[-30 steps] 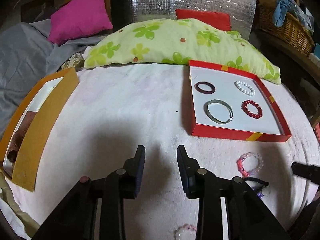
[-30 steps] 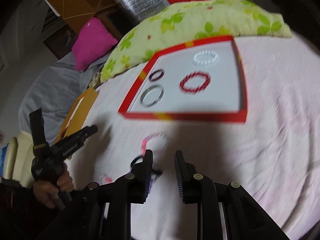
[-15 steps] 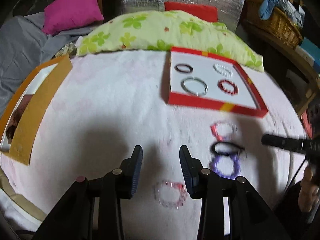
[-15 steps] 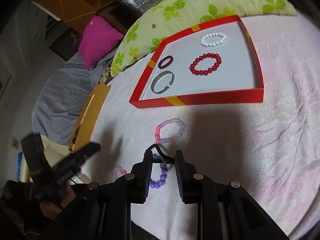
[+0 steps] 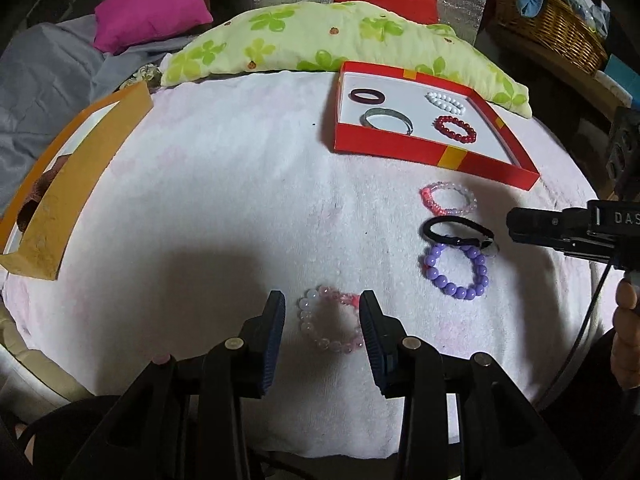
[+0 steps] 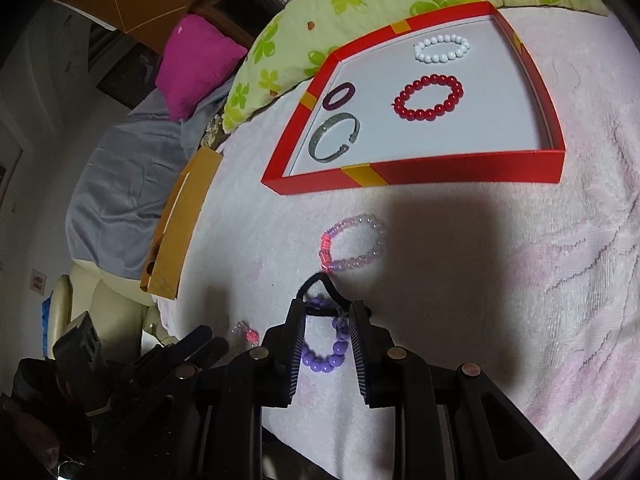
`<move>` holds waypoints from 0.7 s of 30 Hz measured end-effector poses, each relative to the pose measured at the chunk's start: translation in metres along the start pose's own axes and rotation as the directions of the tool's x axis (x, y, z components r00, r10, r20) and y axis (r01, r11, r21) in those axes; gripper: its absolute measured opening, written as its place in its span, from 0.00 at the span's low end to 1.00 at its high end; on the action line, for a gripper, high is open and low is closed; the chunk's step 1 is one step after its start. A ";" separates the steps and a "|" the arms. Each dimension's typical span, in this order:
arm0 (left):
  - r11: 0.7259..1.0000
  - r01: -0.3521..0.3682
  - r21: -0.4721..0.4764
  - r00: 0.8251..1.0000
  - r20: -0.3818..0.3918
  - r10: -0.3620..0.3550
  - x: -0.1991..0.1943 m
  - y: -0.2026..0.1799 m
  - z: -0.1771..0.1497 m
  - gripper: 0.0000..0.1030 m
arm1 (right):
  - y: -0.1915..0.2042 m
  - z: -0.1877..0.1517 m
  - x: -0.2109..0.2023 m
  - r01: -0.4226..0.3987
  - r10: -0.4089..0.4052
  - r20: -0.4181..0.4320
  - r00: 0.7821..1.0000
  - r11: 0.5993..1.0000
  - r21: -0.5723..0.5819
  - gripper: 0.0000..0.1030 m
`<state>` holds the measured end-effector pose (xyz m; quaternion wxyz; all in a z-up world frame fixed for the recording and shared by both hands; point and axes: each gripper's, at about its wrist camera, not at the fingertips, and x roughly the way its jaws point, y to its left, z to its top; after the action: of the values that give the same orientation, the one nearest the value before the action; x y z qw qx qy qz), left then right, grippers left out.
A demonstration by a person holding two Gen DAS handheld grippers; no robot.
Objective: Organize jewelry
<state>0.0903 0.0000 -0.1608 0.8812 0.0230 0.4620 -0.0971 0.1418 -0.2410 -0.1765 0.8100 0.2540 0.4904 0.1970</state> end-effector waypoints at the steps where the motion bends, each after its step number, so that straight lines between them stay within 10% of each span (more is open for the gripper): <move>1: 1.000 -0.006 0.002 1.000 -0.001 0.006 0.000 0.000 -0.002 0.38 | 0.000 -0.001 -0.001 0.002 -0.002 -0.001 1.000 1.000 -0.001 0.24; 21: 0.997 0.076 -0.020 0.996 -0.037 -0.076 0.027 0.004 -0.015 0.43 | 0.038 -0.039 0.038 0.237 -0.247 -0.020 0.969 0.947 -0.215 0.09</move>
<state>0.0934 0.0019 -0.1917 0.8681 -0.0009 0.4802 -0.1258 0.1214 -0.1809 -0.1951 0.8387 0.0999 0.5130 0.1529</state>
